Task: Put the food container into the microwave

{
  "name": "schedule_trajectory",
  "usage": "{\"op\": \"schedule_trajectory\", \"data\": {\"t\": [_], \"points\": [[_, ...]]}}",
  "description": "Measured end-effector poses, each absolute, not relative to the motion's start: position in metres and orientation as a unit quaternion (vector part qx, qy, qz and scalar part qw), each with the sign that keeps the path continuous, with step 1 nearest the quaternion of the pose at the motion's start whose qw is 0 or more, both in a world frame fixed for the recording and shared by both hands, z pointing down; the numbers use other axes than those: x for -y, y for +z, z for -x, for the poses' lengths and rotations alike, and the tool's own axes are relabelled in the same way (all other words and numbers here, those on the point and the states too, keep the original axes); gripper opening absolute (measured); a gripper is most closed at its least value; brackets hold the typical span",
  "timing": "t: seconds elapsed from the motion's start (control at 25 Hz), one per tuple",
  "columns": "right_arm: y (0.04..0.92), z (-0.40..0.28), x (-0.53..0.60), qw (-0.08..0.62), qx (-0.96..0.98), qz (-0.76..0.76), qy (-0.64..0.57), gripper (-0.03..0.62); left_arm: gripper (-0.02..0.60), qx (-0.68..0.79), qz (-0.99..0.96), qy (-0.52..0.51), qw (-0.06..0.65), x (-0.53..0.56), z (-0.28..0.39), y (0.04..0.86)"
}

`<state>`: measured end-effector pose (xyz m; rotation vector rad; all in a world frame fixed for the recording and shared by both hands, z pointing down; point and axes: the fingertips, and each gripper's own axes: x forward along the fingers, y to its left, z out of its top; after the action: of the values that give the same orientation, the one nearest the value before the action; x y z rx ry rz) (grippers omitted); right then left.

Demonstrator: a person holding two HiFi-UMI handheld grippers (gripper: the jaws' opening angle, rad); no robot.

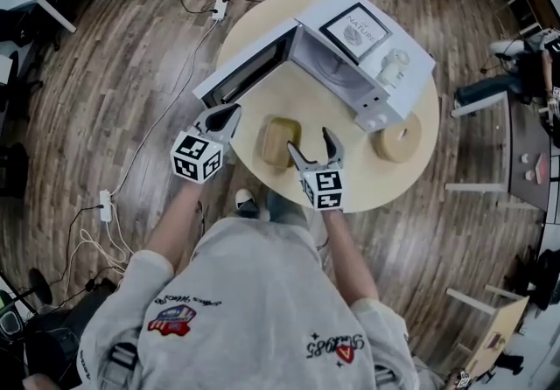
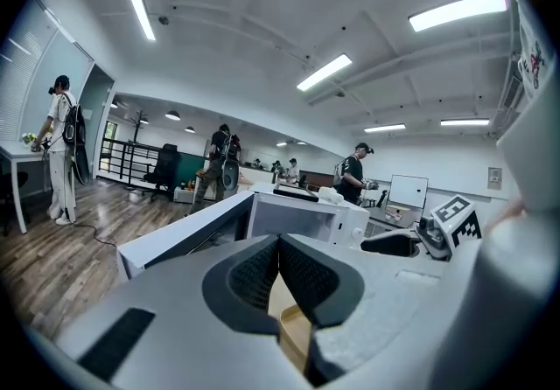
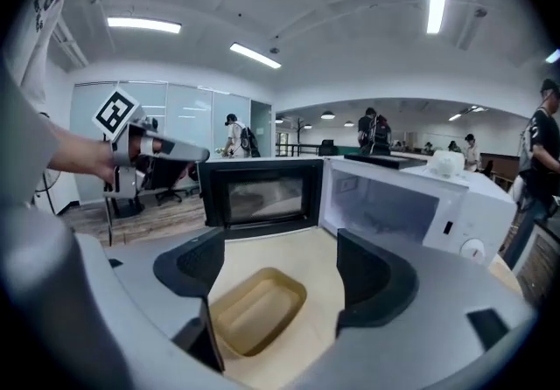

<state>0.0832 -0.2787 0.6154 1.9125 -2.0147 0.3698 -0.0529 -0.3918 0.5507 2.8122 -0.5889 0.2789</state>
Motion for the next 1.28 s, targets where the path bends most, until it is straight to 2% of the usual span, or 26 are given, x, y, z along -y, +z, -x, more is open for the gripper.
{"op": "schedule_trajectory", "data": {"t": [0.32,0.76,1.0,1.12,1.28], "points": [[0.696,-0.032,0.266,0.281,0.751,-0.564,0.195,0.386,0.005,0.210,-0.963,0.105,0.132,0.392,0.067,0.560],[0.768,0.002,0.246,0.369,0.756,-0.480,0.250,0.339,0.005,0.216,-0.959,0.113,0.144,0.390,0.085,0.573],[0.795,0.005,0.236,0.408,0.745,-0.457,0.264,0.276,0.005,0.226,-0.956,0.116,0.150,0.390,0.099,0.579],[0.800,0.000,0.235,0.423,0.733,-0.462,0.265,0.200,0.005,0.230,-0.954,0.118,0.152,0.391,0.106,0.580],[0.811,0.000,0.234,0.441,0.730,-0.449,0.266,0.187,0.005,0.236,-0.952,0.119,0.154,0.392,0.113,0.582]]}}
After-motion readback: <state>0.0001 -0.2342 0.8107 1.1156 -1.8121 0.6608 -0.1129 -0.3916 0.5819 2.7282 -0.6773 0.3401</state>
